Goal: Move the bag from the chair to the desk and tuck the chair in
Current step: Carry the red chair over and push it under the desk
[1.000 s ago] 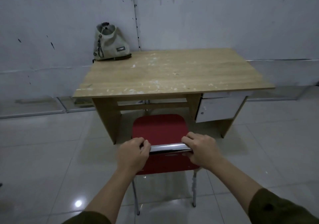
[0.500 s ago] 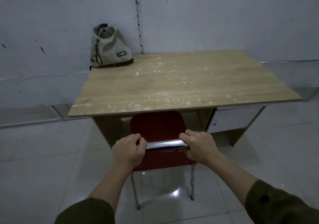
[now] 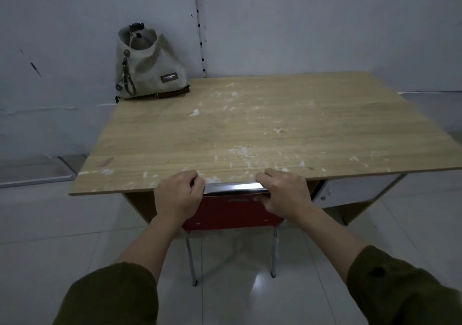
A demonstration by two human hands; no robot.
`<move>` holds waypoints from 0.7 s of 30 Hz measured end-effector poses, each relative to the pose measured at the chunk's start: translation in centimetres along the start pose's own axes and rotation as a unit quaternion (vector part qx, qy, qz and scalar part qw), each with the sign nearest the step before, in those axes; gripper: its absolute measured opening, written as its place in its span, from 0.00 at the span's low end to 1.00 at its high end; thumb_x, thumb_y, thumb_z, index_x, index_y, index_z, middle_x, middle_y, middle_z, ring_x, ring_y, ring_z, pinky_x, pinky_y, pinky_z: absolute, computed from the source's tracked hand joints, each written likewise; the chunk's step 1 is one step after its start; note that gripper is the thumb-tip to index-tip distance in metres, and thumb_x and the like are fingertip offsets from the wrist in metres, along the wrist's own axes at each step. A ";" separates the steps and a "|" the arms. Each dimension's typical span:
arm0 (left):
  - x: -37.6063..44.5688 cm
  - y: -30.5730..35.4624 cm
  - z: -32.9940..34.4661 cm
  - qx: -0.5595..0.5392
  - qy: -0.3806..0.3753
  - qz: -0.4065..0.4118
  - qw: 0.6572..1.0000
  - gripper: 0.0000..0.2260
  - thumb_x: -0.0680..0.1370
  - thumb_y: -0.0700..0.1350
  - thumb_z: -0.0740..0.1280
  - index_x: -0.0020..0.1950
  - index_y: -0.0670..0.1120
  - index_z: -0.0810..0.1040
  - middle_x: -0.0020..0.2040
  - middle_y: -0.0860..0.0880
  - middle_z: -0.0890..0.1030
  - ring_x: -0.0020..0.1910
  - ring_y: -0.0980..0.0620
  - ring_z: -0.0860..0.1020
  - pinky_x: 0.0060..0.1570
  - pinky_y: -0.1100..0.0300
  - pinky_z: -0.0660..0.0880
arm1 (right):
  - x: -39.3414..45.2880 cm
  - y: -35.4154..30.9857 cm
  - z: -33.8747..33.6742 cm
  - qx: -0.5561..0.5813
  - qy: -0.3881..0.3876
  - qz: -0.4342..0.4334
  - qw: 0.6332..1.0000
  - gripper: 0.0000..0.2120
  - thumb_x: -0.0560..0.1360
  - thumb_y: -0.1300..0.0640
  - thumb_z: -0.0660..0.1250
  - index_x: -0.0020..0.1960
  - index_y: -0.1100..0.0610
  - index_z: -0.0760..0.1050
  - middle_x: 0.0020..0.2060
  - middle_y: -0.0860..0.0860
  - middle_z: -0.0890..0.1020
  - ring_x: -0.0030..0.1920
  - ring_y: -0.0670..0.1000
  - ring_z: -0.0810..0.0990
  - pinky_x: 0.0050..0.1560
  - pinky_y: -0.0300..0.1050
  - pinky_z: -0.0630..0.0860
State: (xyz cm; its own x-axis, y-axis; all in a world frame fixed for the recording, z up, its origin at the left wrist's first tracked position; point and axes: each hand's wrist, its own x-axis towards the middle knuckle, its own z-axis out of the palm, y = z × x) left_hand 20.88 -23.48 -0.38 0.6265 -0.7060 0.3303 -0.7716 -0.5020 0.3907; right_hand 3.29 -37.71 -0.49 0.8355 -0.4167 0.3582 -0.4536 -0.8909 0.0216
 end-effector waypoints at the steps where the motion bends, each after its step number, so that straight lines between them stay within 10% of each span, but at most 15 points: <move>1: 0.9 -0.1 0.4 0.000 -0.002 0.002 1.000 0.21 0.68 0.55 0.48 0.31 0.43 0.74 0.26 0.47 0.73 0.26 0.46 0.69 0.24 0.62 0.54 | 0.7 0.4 0.2 -0.003 -0.002 0.000 1.000 0.20 0.52 0.47 0.81 0.35 0.52 0.74 0.26 0.49 0.77 0.22 0.51 0.74 0.22 0.34 0.57; 14: 3.1 -0.8 0.4 -0.029 -0.096 0.059 0.993 0.25 0.68 0.58 0.46 0.39 0.44 0.77 0.39 0.45 0.81 0.38 0.45 0.76 0.34 0.54 0.65 | 2.1 1.6 0.6 0.042 -0.018 -0.035 0.998 0.21 0.54 0.50 0.80 0.37 0.55 0.72 0.29 0.50 0.78 0.26 0.53 0.76 0.23 0.33 0.54; 21: 3.6 -0.9 -0.5 -0.024 -0.245 0.071 0.967 0.37 0.66 0.64 0.41 0.51 0.42 0.78 0.55 0.42 0.81 0.54 0.42 0.76 0.51 0.51 0.70 | 2.6 1.2 -1.2 0.135 -0.133 0.011 0.982 0.27 0.67 0.31 0.57 0.49 0.52 0.74 0.44 0.50 0.80 0.44 0.54 0.78 0.39 0.44 0.69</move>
State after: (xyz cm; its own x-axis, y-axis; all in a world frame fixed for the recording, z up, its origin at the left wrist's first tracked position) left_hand 23.94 -25.32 0.89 0.3779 -0.9239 -0.0592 -0.8329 -0.3672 0.4139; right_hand 4.56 -39.65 1.59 0.8939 -0.4372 0.0990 -0.4039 -0.8813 -0.2453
